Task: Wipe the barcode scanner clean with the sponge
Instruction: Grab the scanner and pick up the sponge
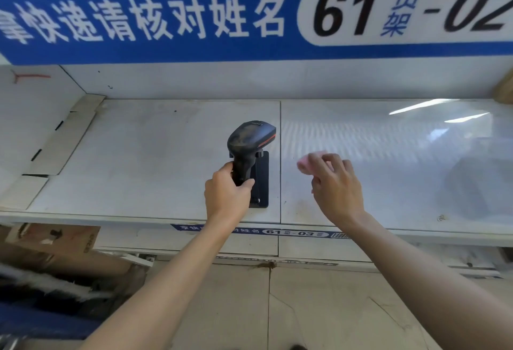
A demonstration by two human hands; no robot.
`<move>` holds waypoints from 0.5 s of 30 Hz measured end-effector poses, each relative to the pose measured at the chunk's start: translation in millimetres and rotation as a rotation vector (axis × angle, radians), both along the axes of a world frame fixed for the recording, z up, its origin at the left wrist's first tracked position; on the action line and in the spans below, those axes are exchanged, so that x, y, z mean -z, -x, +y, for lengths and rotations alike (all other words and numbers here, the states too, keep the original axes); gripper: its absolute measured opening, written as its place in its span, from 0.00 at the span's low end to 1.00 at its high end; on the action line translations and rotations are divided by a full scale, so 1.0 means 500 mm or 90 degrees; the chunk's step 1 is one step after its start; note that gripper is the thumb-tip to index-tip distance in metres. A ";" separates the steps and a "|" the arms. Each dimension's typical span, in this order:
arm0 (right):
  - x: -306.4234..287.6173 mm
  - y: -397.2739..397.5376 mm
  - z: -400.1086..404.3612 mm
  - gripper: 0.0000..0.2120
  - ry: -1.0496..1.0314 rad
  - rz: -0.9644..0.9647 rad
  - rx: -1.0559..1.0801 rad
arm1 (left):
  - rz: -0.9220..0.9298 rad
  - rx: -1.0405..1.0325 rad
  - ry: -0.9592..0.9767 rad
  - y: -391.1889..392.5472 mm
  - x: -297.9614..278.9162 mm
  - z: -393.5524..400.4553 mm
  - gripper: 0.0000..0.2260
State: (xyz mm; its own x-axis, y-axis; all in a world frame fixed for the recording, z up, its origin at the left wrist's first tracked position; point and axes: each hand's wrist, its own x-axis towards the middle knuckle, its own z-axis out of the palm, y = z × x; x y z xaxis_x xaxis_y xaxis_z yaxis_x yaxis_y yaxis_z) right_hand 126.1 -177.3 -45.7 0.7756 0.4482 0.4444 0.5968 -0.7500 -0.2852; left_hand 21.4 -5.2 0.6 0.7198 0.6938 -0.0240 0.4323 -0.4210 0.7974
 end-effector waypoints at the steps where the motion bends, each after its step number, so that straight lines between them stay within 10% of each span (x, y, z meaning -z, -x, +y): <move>1: -0.009 0.004 -0.002 0.23 -0.025 -0.040 -0.028 | -0.009 0.003 0.014 0.007 -0.004 0.001 0.06; 15: -0.153 0.089 0.081 0.13 -0.137 -0.423 -0.324 | -0.079 0.074 0.139 0.068 -0.073 -0.019 0.12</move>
